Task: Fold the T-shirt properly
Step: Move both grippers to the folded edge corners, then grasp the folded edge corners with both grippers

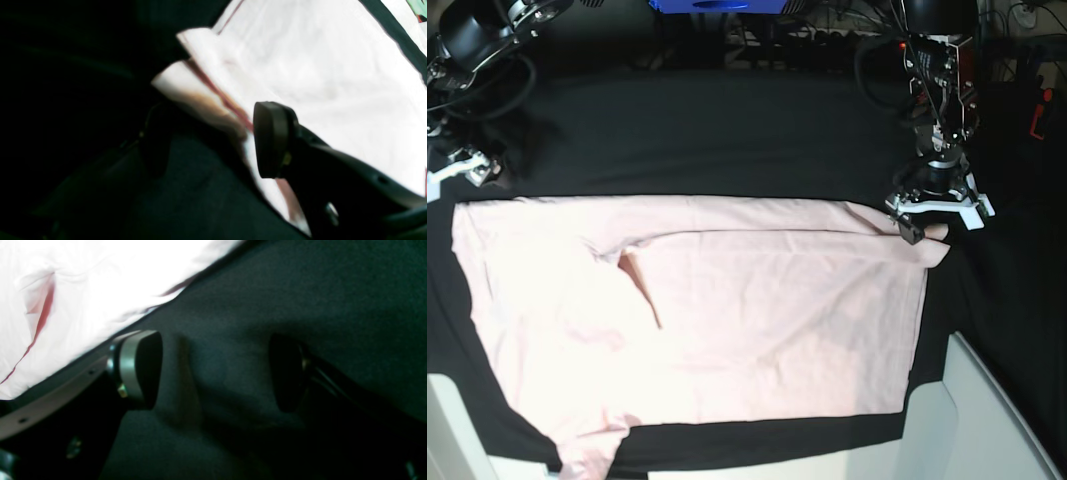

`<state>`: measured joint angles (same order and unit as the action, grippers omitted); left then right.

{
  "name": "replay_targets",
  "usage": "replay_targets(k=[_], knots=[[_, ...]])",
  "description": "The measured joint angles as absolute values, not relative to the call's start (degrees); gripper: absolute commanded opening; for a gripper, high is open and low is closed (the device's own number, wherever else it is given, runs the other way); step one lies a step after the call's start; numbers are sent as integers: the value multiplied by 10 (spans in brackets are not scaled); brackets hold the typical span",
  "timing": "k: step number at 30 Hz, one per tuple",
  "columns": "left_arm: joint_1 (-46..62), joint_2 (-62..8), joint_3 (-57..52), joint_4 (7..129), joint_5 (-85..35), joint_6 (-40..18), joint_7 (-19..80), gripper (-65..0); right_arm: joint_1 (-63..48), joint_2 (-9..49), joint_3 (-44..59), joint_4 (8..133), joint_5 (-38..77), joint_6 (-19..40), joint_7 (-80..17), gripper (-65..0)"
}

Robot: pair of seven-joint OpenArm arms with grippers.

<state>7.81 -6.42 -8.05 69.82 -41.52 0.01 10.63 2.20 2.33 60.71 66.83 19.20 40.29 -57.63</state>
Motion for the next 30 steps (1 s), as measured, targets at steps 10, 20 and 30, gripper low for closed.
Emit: replay_targets(k=[10, 20, 30], knots=[[71, -64, -81, 668, -415, 0, 105, -270, 22, 23, 607, 668, 192, 403, -577, -180], [26, -69, -82, 608, -414, -2, 89, -272, 22, 23, 607, 668, 192, 403, -576, -180], [21, -69, -81, 602, -414, -2, 99, -553, 22, 23, 607, 668, 192, 403, -577, -180]])
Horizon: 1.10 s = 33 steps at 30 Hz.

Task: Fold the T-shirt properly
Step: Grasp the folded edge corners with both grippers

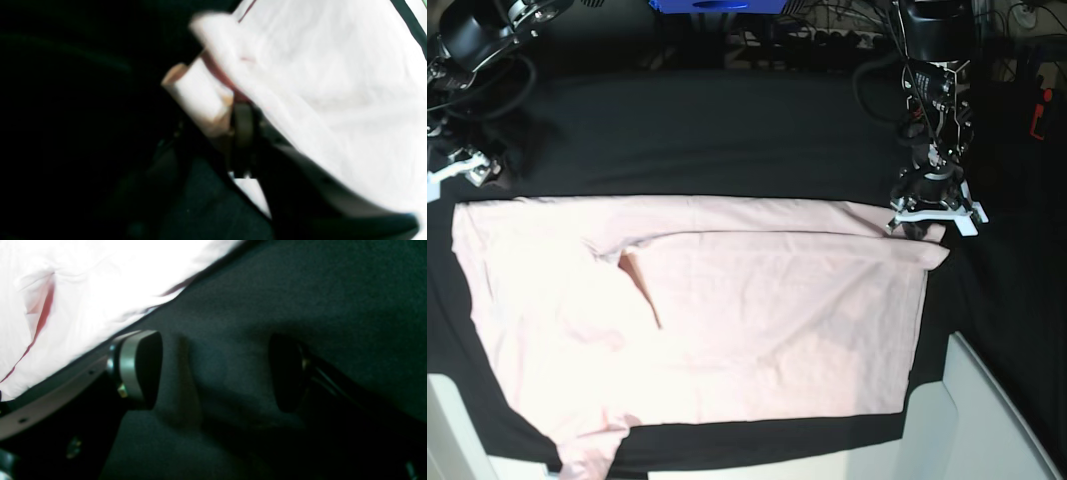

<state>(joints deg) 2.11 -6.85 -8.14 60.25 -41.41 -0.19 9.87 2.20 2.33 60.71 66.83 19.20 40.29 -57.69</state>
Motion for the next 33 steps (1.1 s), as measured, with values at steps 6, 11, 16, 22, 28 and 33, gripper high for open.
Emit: replay_targets(k=[6, 11, 16, 22, 28, 33], knots=[[21, -67, -81, 602, -415, -2, 103, -650, 22, 22, 611, 668, 194, 403, -576, -176], [24, -67, -81, 602, -415, -2, 102, -650, 9, 15, 655, 662, 273, 406, -601, -173], [27, -67, -81, 602, -415, -2, 99, -650, 15, 57, 668, 574, 350, 415, -607, -102], [27, -67, -81, 602, -415, -2, 98, -650, 55, 99, 669, 470, 366, 420, -578, -103], [28, -67, -81, 602, -415, -2, 98, -650, 82, 109, 668, 429, 357, 416, -545, -103], [32, -67, -81, 604, -415, -3, 96, -650, 103, 125, 668, 382, 356, 416, -516, -104]])
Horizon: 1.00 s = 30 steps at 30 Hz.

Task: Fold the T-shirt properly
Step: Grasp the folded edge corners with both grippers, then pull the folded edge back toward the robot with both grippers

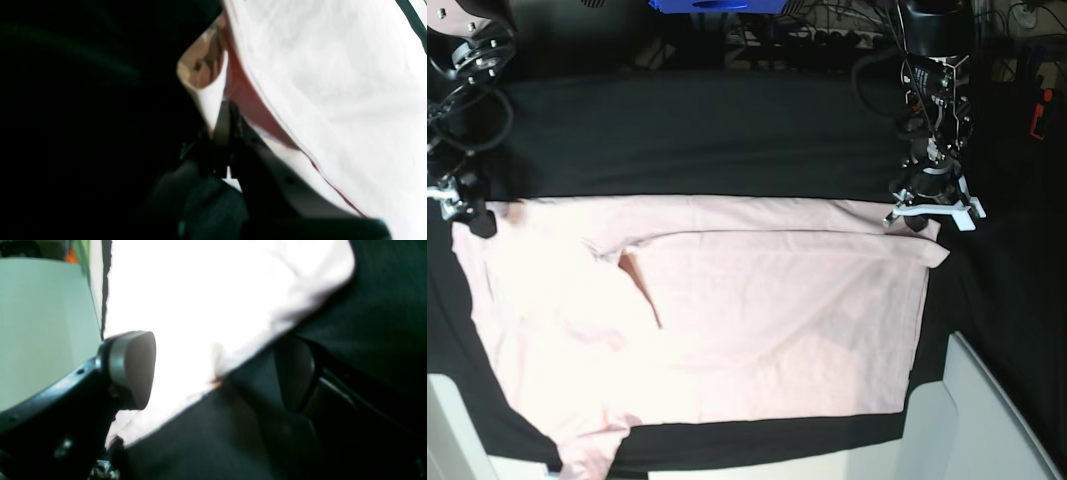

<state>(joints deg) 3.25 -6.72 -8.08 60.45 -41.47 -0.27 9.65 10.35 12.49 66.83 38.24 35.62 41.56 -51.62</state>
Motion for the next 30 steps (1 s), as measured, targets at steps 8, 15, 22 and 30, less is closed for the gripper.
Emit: replay_targets(k=[8, 15, 22, 30], knots=[[34, -67, -81, 605, -415, -4, 96, -650, 138, 159, 665, 309, 331, 402, -487, -280], [34, -67, -81, 605, -415, -4, 96, -650, 138, 161, 665, 305, 318, 394, -478, -511], [34, -67, -81, 605, -415, -4, 96, -650, 143, 161, 665, 305, 315, 394, -474, -650], [92, -78, -80, 666, -416, -4, 107, -650, 115, 180, 663, 306, 323, 396, -544, -650]])
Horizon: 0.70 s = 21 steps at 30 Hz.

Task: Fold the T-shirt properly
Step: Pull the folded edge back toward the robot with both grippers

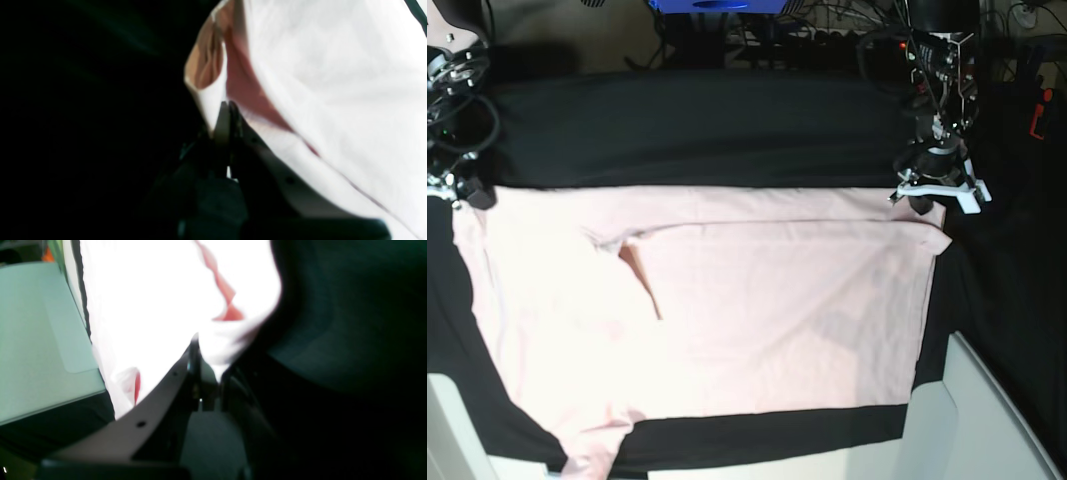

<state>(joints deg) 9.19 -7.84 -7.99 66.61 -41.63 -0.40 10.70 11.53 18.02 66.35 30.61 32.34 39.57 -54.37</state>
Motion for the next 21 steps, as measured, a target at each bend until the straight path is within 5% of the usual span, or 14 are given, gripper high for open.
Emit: replay_targets(k=[21], knots=[[215, -85, -131, 734, -418, -18, 114, -650, 30, 178, 663, 379, 348, 411, -607, -650]])
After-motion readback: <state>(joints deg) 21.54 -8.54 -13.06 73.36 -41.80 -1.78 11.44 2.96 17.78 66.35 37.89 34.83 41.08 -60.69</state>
